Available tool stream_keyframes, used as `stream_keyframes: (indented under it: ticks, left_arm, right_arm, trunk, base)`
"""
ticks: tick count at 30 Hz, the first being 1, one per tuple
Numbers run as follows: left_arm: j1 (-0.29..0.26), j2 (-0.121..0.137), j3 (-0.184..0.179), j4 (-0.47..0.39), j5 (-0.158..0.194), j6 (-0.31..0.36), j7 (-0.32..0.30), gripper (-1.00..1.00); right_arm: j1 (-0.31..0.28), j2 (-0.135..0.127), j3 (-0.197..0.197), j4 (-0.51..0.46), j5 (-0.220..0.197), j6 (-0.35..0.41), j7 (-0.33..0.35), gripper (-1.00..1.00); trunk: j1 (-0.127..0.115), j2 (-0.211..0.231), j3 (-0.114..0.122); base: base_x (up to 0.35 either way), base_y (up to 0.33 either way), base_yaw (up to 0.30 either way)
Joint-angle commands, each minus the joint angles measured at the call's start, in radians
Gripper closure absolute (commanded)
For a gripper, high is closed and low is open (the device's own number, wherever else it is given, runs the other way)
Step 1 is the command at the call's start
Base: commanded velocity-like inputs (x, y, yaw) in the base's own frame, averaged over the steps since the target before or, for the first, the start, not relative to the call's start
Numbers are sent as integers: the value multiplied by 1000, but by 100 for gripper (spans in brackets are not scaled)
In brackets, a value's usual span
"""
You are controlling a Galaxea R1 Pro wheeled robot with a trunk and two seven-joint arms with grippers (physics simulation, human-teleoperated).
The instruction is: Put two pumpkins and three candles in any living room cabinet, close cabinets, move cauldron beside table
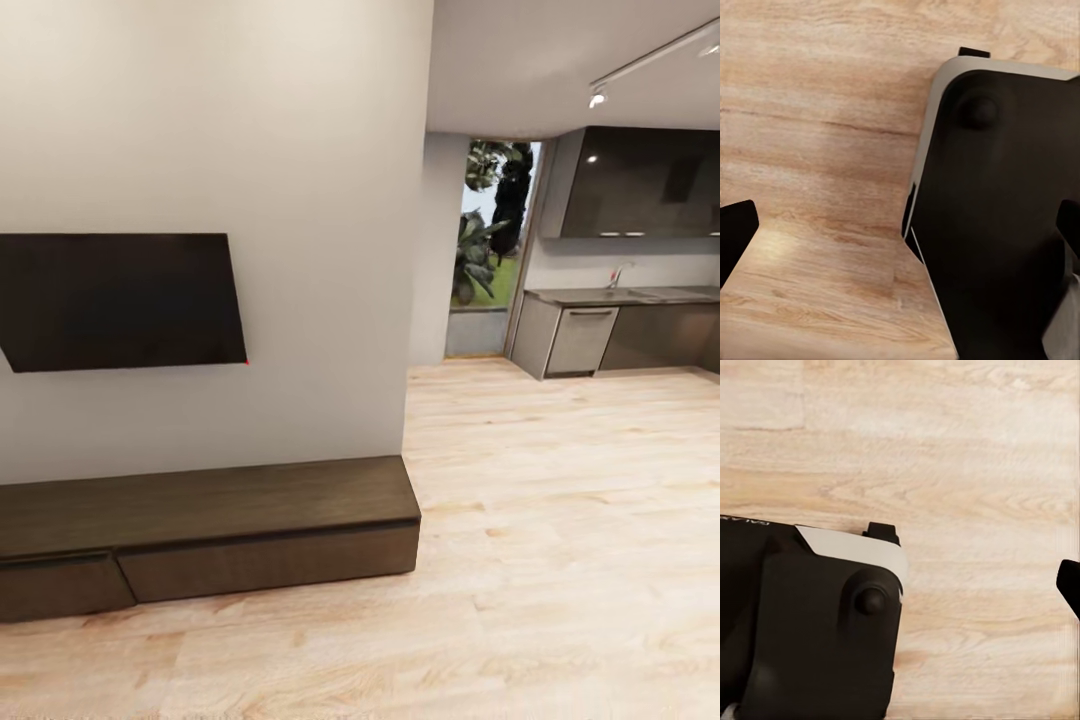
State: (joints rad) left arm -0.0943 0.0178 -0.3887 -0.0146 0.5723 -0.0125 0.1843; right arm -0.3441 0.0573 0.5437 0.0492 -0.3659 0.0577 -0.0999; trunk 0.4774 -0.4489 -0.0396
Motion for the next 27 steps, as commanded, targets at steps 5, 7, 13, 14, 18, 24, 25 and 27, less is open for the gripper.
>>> stream_keyframes:
  ticks: [5, 7, 13, 14, 18, 24, 25, 27]
  left_arm:
    - [0, 6, -9, -1, 11, -1, 3, -100]
    - [-1, 7, -9, -1, 11, 0, 4, -100]
    - [-1, 8, -9, -2, 12, 2, 16, -100]
    - [-1, 9, -9, -2, 11, 2, 18, -100]
    - [-2, 10, -14, -6, -1, -2, 18, -100]
    - [-2, 8, -11, -9, 0, -3, 16, -100]
    - [-1, 8, -12, -9, 2, -3, 16, -100]
    - [-1, 9, -12, -9, 3, -3, 15, -100]
  right_arm:
    - [18, -22, 9, 2, -8, 10, -3, -100]
    - [38, -28, 9, 1, -8, 11, -3, -100]
    - [98, -33, 9, 1, -8, 10, -4, -100]
    - [101, -33, 9, 1, -8, 10, -4, -100]
    - [107, -33, 8, 1, -11, 3, -5, -100]
    - [108, -31, 7, -3, -12, -26, -5, -100]
    - [108, -31, 7, -4, -11, -33, -4, -100]
    - [108, -30, 7, -6, -9, -43, -4, -100]
  trunk:
    - [0, -2, -10]
    - [0, -2, -14]
    - [0, -2, -24]
    - [0, -2, -25]
    - [0, -2, -30]
    - [0, -2, -32]
    - [0, -2, -32]
    - [0, -2, -32]
  base:
    - [0, 0, 0]
    - [0, 0, 0]
    - [0, 0, 0]
    - [0, 0, 0]
    - [0, 0, 0]
    - [0, 0, 0]
    - [0, 0, 0]
    - [0, 0, 0]
